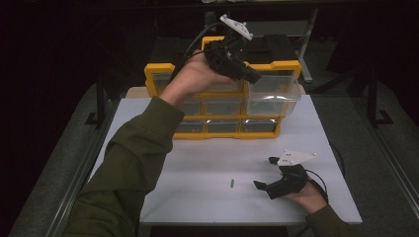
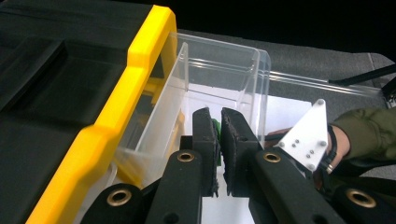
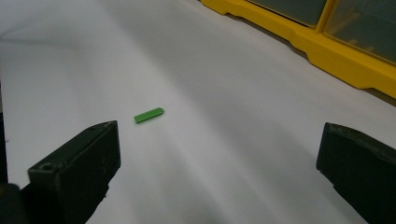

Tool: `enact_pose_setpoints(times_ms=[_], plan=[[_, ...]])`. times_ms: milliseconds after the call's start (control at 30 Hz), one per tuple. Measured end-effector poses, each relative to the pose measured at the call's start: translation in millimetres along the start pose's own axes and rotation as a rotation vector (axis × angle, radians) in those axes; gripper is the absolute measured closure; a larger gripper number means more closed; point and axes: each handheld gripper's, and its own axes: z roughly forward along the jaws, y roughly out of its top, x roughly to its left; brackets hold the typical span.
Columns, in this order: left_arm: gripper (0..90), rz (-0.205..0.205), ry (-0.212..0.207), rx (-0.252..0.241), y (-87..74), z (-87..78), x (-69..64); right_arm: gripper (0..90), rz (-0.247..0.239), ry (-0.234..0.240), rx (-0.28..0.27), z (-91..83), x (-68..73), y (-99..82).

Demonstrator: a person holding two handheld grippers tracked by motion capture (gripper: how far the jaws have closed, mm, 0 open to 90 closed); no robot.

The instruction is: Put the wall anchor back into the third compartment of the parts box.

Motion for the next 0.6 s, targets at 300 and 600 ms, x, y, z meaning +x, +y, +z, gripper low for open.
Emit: enact_pose_setpoints(times_ms=[300, 600], plan=[[84.9, -0.024, 0.022, 0.067, 1.9, 29.2, 5.6, 0.0, 0.003, 0.003, -0.003, -0.9, -0.8, -0.1], [77.5, -0.035, 0.013, 0.059, 2.2, 30.4, 5.2, 0.0, 0.000, 0.004, -0.004, -1.4, -1.1, -0.3]])
